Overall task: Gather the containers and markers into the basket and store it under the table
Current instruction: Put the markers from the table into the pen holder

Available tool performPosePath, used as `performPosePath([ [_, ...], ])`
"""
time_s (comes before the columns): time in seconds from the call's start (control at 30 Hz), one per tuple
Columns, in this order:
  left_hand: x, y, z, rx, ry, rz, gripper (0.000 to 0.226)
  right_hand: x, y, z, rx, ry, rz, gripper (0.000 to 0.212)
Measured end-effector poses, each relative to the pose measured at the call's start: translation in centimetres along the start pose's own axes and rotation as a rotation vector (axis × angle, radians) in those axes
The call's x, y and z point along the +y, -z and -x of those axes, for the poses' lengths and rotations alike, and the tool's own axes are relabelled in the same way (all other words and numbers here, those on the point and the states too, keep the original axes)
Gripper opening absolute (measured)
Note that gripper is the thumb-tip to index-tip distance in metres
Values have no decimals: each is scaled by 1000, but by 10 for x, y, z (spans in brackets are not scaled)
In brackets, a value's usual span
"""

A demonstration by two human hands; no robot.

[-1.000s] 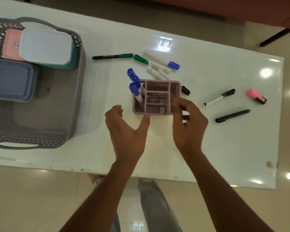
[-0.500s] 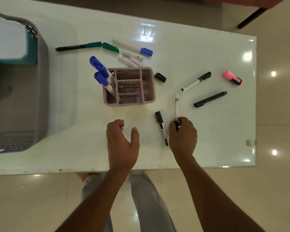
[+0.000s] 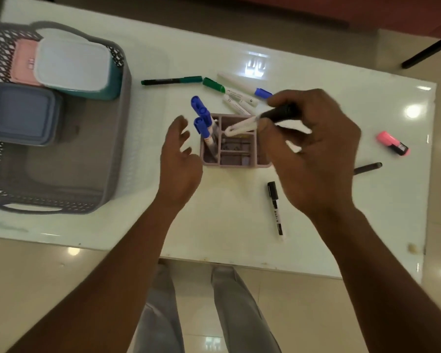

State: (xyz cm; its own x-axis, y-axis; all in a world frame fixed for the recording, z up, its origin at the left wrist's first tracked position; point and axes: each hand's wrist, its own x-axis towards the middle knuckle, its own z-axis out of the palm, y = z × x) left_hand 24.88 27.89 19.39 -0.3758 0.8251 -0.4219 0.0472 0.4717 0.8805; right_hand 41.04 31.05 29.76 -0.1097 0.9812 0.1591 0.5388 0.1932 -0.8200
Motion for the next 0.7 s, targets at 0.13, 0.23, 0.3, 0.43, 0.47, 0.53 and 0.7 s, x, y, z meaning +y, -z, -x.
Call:
performPosePath([
  [0.13, 16, 3, -12, -185, -34, 42, 65, 4, -41, -3, -211, 13, 100, 10],
  [0.23, 14, 8, -17, -256, -26, 64, 62, 20, -68, 0, -415, -19, 233, 15],
  [0.3, 11, 11, -17, -266, -17, 70, 71, 27, -78, 5, -487, -73, 209, 30],
  [0.43, 5, 15, -13, -302, 23, -38, 81, 31, -86, 16, -434, -120, 202, 37],
  [0.47, 3, 16, -12, -315, 27, -49, 84, 31, -86, 17, -398, -131, 196, 37],
  [0.53, -1, 17, -13, -346, 57, -46, 84, 34, -88, 18, -324, -160, 153, 34],
  [0.7, -1, 6, -20, -285, 24, -55, 89, 33, -91, 1, -269, -144, 141, 41],
])
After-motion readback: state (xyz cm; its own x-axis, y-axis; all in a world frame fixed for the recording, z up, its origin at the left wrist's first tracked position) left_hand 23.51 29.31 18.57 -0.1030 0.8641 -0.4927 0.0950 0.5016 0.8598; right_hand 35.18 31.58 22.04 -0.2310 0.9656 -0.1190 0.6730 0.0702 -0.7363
